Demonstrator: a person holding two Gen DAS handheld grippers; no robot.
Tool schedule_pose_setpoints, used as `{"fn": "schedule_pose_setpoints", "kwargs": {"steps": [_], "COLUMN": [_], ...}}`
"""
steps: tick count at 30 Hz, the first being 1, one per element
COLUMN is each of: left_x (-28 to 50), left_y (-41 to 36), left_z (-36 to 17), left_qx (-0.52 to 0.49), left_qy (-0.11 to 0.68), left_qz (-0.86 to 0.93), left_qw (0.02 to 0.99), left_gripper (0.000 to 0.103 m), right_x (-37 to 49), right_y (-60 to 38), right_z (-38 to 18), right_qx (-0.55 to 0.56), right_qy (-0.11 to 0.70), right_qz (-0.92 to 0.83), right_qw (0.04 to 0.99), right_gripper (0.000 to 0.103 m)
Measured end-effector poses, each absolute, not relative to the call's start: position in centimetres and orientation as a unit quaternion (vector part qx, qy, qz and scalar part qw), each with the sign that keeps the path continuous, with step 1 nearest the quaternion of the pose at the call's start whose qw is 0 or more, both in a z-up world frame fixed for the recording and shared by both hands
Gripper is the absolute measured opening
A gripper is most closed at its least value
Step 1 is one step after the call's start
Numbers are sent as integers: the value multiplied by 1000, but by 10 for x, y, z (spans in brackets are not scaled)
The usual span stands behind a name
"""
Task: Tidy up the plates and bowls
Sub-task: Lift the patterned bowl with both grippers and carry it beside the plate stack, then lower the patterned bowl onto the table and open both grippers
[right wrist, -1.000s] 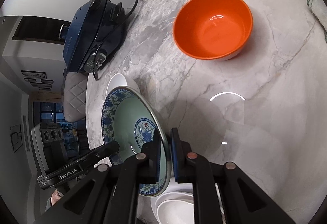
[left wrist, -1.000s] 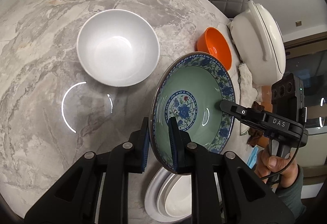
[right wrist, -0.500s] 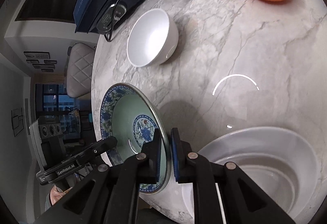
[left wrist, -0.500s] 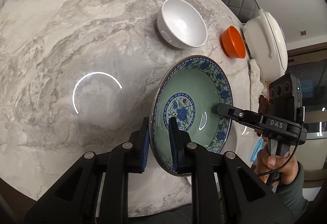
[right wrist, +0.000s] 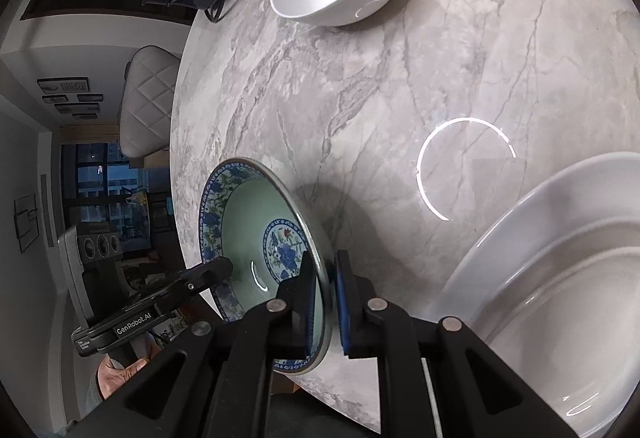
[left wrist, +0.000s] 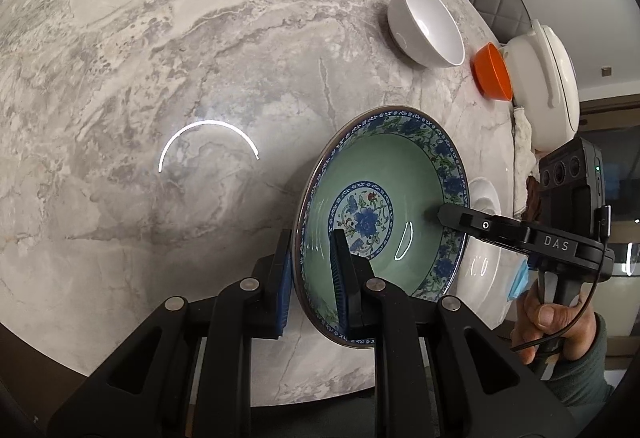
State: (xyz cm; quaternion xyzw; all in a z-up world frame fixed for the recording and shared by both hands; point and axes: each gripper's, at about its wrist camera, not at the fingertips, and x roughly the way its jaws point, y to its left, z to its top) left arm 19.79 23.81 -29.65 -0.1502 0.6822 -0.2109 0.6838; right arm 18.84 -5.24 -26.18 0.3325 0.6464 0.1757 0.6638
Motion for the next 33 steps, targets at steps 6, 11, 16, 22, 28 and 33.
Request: {"fn": "schedule_pose_setpoints", "kwargs": {"steps": [6,11,16,22,28,33], "left_x": [194,195,200,203,219,250], "left_y": [242,241,237,252,278,286], "left_z": [-314,-321,-324,-307,-252,-243], "left_qx": [-149,-147,-145,-170,-181,-193], "left_qy": [689,690,690,661,543,530], "left_qz": [-217,-220,-223,-232,-256,-263], "left_qw": [675,674,673,693,779,783], "left_gripper": [16,16,16,27,96,103], "right_x": [181,176,174,171,150,125], "right_y": [-49,-46,-45,-49,-76,-117], "right_z": [-267,-276,-279,-273,-233,-220], "right_qx": [327,331,333,349,405,497], "right_qy": [649,653,651,635,534,454], "right_qz": [161,154,153,158,165,133], "right_qw": [667,664,665,671,724,727], "right_gripper": [14,14,13,49,103,103]}}
